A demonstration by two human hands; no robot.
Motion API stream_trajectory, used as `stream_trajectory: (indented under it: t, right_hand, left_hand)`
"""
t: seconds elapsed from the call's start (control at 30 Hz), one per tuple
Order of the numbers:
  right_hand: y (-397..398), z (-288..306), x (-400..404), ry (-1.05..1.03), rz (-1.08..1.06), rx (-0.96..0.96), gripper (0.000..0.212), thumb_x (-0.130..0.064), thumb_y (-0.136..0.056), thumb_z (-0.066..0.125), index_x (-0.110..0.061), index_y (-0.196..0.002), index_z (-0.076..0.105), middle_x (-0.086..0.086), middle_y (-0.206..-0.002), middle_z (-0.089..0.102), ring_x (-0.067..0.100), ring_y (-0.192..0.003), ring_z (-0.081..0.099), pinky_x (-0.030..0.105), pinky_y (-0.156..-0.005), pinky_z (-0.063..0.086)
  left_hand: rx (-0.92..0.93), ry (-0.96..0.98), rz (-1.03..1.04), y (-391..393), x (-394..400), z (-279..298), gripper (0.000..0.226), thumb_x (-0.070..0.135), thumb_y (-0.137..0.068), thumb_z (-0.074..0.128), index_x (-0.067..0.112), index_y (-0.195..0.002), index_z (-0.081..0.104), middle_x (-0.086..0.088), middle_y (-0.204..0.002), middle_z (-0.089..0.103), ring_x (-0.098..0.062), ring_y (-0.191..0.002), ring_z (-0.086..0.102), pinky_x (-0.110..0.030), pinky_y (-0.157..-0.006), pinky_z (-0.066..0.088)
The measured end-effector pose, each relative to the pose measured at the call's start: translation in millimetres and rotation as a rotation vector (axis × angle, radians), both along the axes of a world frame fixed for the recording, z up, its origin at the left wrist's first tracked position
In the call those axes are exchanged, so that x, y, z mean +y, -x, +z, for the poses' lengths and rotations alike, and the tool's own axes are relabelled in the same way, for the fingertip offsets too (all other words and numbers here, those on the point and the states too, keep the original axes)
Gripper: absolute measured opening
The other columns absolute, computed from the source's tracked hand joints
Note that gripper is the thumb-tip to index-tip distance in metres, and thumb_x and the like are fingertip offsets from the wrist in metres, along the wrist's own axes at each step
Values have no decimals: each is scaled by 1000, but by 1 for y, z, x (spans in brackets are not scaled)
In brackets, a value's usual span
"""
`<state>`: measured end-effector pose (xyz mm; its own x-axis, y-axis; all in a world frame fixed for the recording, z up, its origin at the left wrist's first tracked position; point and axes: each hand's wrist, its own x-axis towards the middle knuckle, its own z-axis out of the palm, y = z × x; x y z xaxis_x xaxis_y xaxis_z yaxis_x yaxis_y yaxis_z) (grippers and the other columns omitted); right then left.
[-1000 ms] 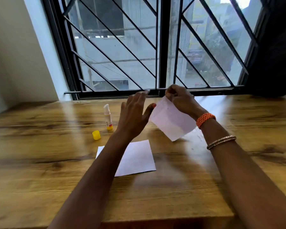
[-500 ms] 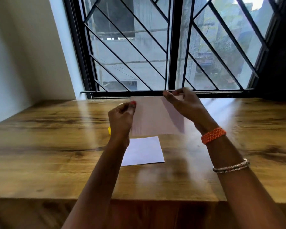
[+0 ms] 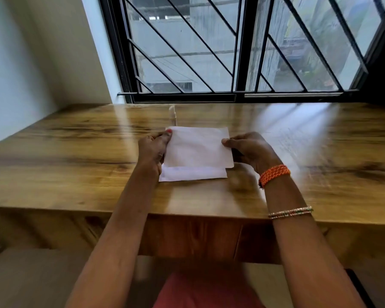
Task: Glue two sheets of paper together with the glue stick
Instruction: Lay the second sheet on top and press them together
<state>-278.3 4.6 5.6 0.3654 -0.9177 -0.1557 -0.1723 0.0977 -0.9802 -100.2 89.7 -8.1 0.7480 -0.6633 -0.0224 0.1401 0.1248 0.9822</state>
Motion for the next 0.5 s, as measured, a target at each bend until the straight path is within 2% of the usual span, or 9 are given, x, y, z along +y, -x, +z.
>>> stream_trajectory:
  t: [0.07, 0.13, 0.17, 0.23, 0.33, 0.43, 0.5]
  right_hand:
    - [-3, 1, 4, 13, -23, -36, 17, -7, -83, 69, 0, -96, 62, 16, -92, 68, 25, -81, 68, 29, -60, 57]
    - [-6, 2, 5, 47, -47, -58, 12, -4, -81, 71, -2, -90, 62, 15, -90, 68, 24, -80, 68, 26, -63, 57]
    - [-7, 2, 5, 49, -49, -69, 13, -3, -80, 71, 0, -90, 63, 16, -91, 68, 25, -82, 69, 27, -65, 57]
    - [-8, 2, 5, 44, -48, -81, 20, -2, -79, 71, 4, -97, 64, 17, -91, 68, 26, -83, 69, 28, -66, 57]
    - [-4, -1, 2, 43, -72, -79, 16, -2, -79, 72, 2, -92, 64, 17, -92, 68, 25, -83, 69, 32, -71, 59]
    - [-1, -3, 0, 12, -98, -113, 8, -1, -78, 72, -1, -81, 65, 22, -97, 69, 30, -89, 69, 44, -82, 58]
    - [0, -3, 1, 4, -107, -113, 9, -1, -78, 72, -2, -76, 64, 22, -96, 69, 31, -89, 69, 45, -83, 57]
  left_hand:
    - [0, -17, 7, -2, 3, -1, 12, 12, -86, 65, 1, -87, 69, -6, -73, 66, -25, -74, 62, -37, -76, 55]
    - [-3, -51, 9, -6, 6, 0, 11, 11, -86, 65, 6, -76, 66, -3, -65, 67, -15, -60, 63, -28, -60, 57]
    - [-9, -74, 14, -9, 8, 0, 14, 11, -85, 66, 9, -72, 63, -4, -67, 66, -12, -56, 62, -26, -55, 56]
    - [-23, -123, 27, -17, 14, -2, 14, 14, -85, 66, 9, -73, 61, -7, -73, 66, -14, -57, 63, -27, -55, 56]
    - [-9, -109, 40, -27, 24, -3, 13, 17, -92, 57, 9, -82, 60, -5, -67, 68, -12, -55, 66, -23, -48, 56]
    - [-14, -109, 40, -32, 32, -4, 16, 20, -97, 48, 7, -100, 57, -7, -80, 64, -15, -68, 62, -19, -45, 54]
    - [15, -121, 15, -34, 36, -5, 19, 19, -97, 46, 6, -107, 56, -9, -84, 62, -15, -71, 60, -20, -52, 54]
